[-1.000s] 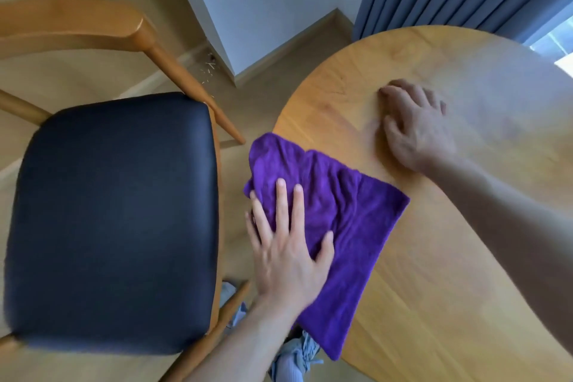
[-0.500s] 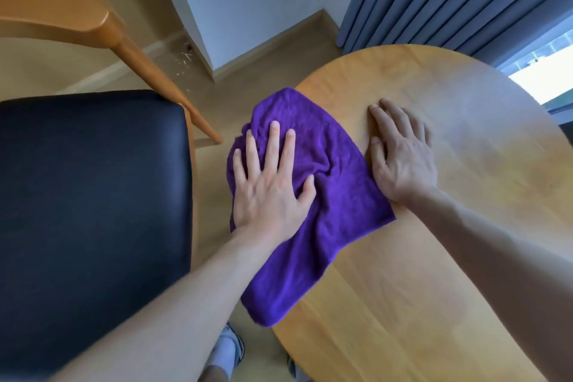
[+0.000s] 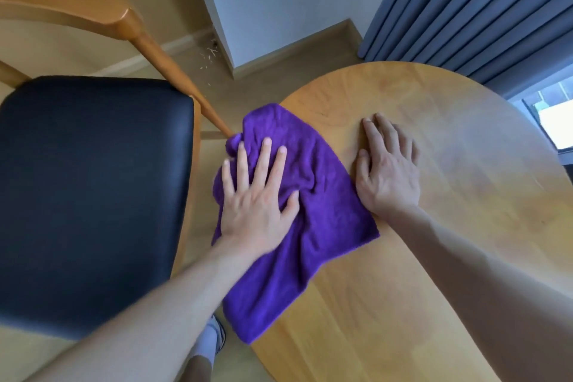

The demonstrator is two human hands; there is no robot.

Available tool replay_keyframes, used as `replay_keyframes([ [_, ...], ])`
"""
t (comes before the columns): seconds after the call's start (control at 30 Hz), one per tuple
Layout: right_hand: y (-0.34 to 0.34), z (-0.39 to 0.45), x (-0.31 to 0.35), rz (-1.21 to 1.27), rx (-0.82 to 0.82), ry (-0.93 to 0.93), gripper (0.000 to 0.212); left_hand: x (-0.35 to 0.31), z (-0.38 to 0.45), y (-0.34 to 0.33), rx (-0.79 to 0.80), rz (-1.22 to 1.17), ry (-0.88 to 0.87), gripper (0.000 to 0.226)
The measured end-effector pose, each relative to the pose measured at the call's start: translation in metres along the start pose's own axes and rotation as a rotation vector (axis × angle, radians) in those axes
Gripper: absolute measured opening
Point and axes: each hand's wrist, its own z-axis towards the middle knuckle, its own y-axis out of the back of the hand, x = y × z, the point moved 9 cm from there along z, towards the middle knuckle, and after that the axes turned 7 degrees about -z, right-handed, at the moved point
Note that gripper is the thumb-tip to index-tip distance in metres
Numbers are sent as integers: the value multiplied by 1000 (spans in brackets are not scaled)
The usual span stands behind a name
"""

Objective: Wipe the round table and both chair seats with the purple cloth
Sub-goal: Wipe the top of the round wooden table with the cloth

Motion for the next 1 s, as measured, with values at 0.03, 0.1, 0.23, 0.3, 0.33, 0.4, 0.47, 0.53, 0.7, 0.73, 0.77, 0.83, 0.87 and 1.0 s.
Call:
replay_keyframes([
  [0.03,0,0,0,2,-6,-2,57,-2,17,2,2,-10,23,77],
  [0.1,-1,0,0,3,-22,-4,57,-5,41,4,-2,-18,66,76],
  [0.23,-1,0,1,20,-37,-4,56,-6,30,5,-44,-5,86,76],
  [0.3,1,1,1,20,-40,-10,56,-7,8,3,-54,-11,88,79],
  [0.33,1,1,1,17,-37,-10,56,-9,-7,1,-56,-2,82,81],
  [0.4,0,1,1,3,-31,-3,56,-19,-37,-8,-37,34,9,85],
  [0.47,-1,2,1,-5,-29,2,56,-30,-55,-17,-4,61,-137,89],
  [0.53,-1,3,1,-2,-30,-3,56,-34,-48,-16,21,64,-285,91],
  [0.7,0,1,-1,21,-58,-14,56,-21,36,1,-44,19,-187,78],
  [0.73,0,1,-1,20,-59,-14,56,-15,50,3,-56,-6,-94,75],
  [0.77,-1,1,-1,19,-58,-16,56,-11,61,3,-62,-27,-6,73],
  [0.83,-1,1,-1,22,-55,-19,55,-7,66,3,-69,-28,99,71],
  [0.87,-1,0,-1,25,-53,-18,55,-7,62,4,-74,-17,108,71],
  [1.0,1,1,2,34,-29,-17,56,-15,16,1,-67,16,4,77],
])
